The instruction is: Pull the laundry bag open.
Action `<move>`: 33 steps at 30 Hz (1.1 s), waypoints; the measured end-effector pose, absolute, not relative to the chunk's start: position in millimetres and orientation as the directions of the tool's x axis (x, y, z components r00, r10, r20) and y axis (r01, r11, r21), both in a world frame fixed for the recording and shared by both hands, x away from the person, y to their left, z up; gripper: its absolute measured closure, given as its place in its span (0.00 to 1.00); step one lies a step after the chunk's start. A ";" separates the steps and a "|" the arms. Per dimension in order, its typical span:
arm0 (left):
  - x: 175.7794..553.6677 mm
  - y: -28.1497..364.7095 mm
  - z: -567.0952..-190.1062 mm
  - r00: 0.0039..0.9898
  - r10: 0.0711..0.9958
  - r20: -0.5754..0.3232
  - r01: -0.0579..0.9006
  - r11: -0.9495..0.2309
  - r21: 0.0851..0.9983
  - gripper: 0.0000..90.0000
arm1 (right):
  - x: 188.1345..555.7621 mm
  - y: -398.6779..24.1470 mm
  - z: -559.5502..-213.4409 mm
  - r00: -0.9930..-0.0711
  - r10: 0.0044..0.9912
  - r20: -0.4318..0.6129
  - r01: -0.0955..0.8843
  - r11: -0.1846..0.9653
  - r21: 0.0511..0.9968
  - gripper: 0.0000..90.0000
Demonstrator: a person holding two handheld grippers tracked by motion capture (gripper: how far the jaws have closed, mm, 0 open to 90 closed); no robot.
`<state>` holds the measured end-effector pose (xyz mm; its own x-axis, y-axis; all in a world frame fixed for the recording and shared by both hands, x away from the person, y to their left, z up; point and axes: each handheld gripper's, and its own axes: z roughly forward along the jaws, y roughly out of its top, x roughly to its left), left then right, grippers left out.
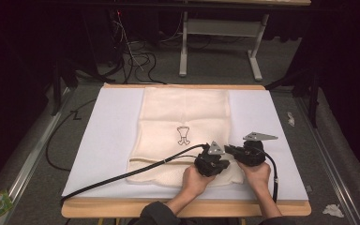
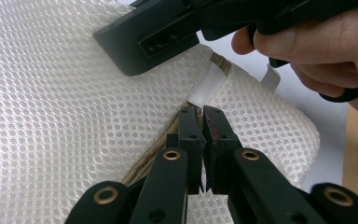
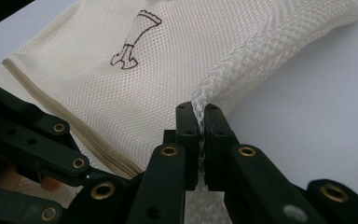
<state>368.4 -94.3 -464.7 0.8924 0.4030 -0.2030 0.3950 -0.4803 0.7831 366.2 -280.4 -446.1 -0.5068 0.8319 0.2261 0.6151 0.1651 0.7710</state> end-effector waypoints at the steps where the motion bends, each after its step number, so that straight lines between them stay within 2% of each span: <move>1: 368.3 -94.2 -464.5 0.893 0.402 -0.203 0.395 -0.481 0.783 0.97 | 366.1 -281.4 -446.0 -0.509 0.832 0.222 0.613 0.169 0.771 0.98; 21: 368.7 -81.4 -456.2 0.895 0.410 -0.175 0.379 -0.491 0.784 0.97 | 367.0 -283.7 -446.2 -0.514 0.835 0.196 0.608 0.194 0.770 0.98; 33: 371.2 -79.9 -452.5 0.883 0.432 -0.185 0.406 -0.502 0.764 0.97 | 366.7 -284.5 -442.8 -0.528 0.827 0.192 0.600 0.204 0.773 0.98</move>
